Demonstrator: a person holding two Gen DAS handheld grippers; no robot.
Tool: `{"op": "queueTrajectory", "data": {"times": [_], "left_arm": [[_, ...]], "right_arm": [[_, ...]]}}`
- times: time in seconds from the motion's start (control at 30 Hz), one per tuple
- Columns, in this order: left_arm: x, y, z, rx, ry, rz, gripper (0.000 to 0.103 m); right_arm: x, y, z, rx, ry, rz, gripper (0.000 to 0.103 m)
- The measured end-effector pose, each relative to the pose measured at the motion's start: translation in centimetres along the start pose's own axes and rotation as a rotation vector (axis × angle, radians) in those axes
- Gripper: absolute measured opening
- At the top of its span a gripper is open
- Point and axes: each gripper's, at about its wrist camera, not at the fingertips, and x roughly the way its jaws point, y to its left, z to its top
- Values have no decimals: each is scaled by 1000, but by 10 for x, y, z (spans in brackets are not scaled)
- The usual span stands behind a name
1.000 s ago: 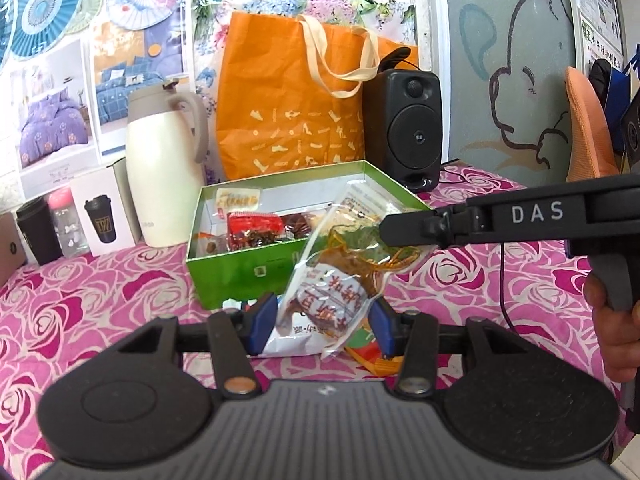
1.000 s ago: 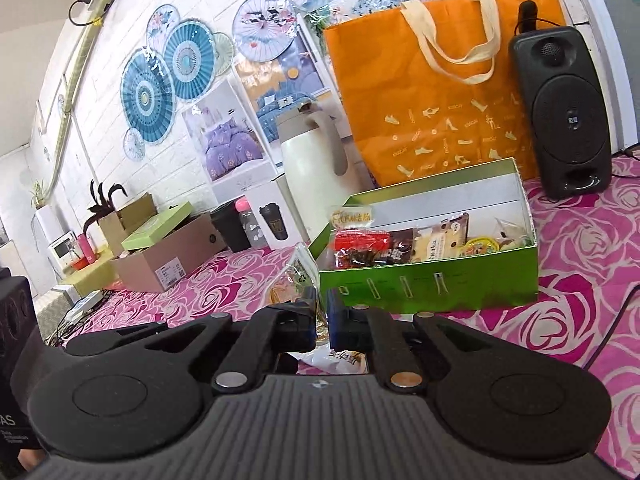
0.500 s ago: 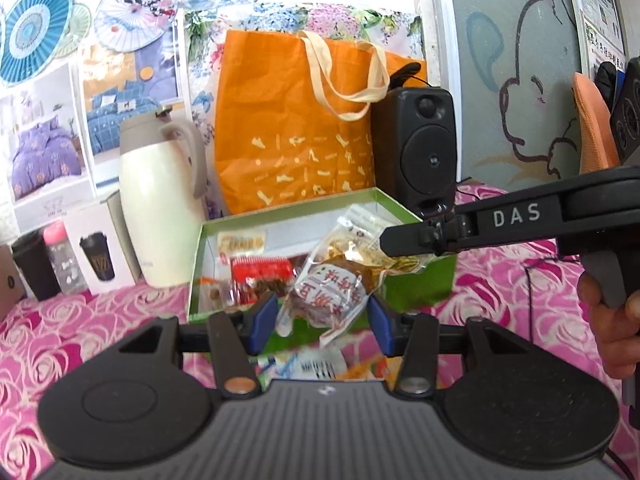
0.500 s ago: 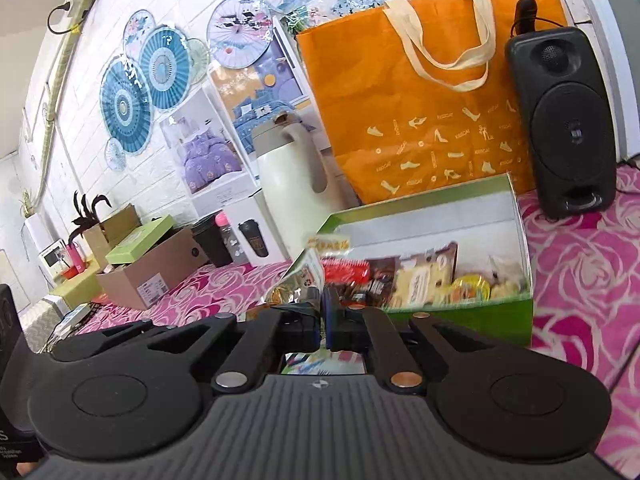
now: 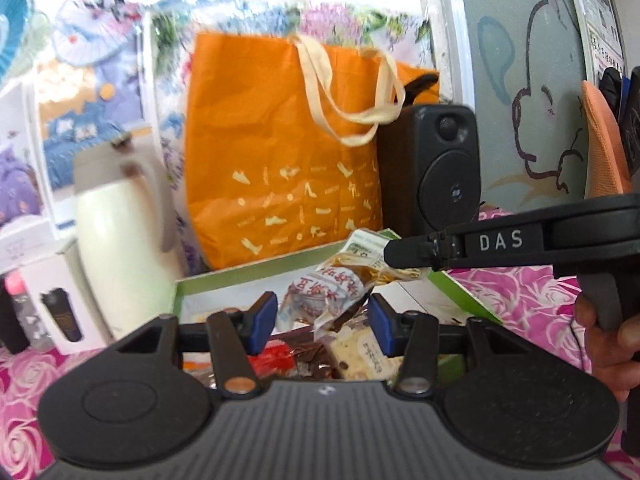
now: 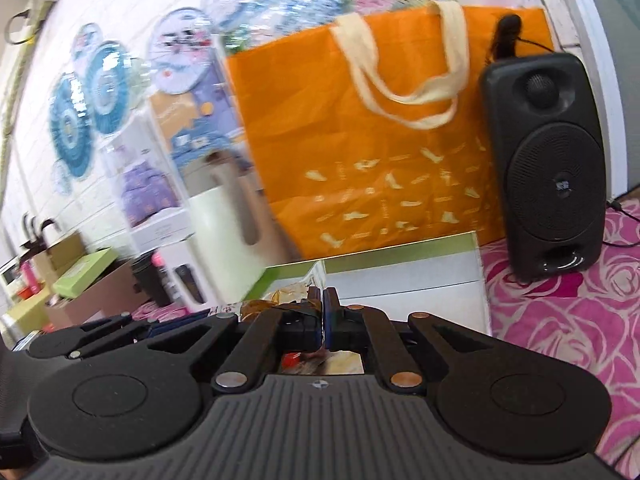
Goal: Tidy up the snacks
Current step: 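Carry both clear bags over the green box with the left and right grippers, then open both grippers to drop the clear bags into the green box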
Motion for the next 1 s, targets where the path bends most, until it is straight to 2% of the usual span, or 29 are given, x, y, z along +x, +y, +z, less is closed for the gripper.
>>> {"op": "queueTrajectory", "data": {"times": [0.2,0.33,0.4,0.43,0.5,0.53,0.57,0.6,0.7,0.8,0.93,1.0], "left_arm": [[55,2,-10,-16,100,-37,50],[69,3,-19,-35,126,-31,52],[68,3,-22,-27,123,-17,59],[65,4,-23,-21,118,-9,59],[56,7,-22,-9,98,7,62],[50,10,-21,-2,86,21,62],[42,12,-19,7,74,35,63],[34,14,-17,14,64,48,63],[3,21,-16,13,30,83,65],[-31,20,-25,-1,6,115,66],[-74,0,-49,-25,30,104,67],[-88,-13,-64,-41,72,73,67]], "right_arm": [[35,-35,-9,93,54,-73,4],[47,-48,-17,145,85,-81,4],[47,-49,-19,146,79,-70,7],[47,-51,-20,159,76,-61,17],[41,-54,-20,205,58,-30,29],[36,-55,-20,223,42,-25,40],[31,-54,-19,233,28,-32,50],[24,-52,-18,232,17,-47,55],[-1,-46,-16,216,-14,-67,57],[-29,-41,-20,223,-22,-16,58],[-60,-29,-41,152,16,56,60],[-66,-20,-54,100,92,85,60]]}}
